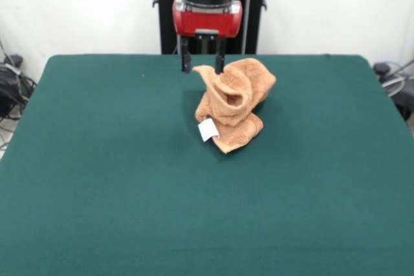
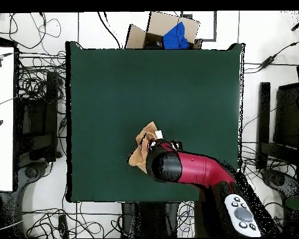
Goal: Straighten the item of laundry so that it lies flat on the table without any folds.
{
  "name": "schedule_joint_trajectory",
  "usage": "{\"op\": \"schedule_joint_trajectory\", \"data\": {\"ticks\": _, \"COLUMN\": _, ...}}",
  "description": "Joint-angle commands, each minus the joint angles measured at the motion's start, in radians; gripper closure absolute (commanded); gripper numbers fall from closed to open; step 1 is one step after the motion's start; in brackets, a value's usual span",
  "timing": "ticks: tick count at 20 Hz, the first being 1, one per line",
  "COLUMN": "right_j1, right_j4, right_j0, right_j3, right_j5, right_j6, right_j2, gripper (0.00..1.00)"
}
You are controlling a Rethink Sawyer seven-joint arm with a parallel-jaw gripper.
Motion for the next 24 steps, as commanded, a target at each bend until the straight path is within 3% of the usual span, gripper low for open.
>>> {"op": "schedule_joint_trajectory", "data": {"ticks": 1, "right_j1": 0.076, "right_j4": -0.052, "right_j0": 0.013, "right_j3": -0.043, "right_j5": -0.065, "right_j6": 0.103, "right_j2": 0.013, "gripper": 0.0}}
{"op": "schedule_joint_trajectory", "data": {"ticks": 24, "right_j1": 0.045, "right_j4": -0.064, "right_j0": -0.014, "right_j3": -0.018, "right_j5": -0.007, "right_j6": 0.055, "right_j2": 0.032, "gripper": 0.0}}
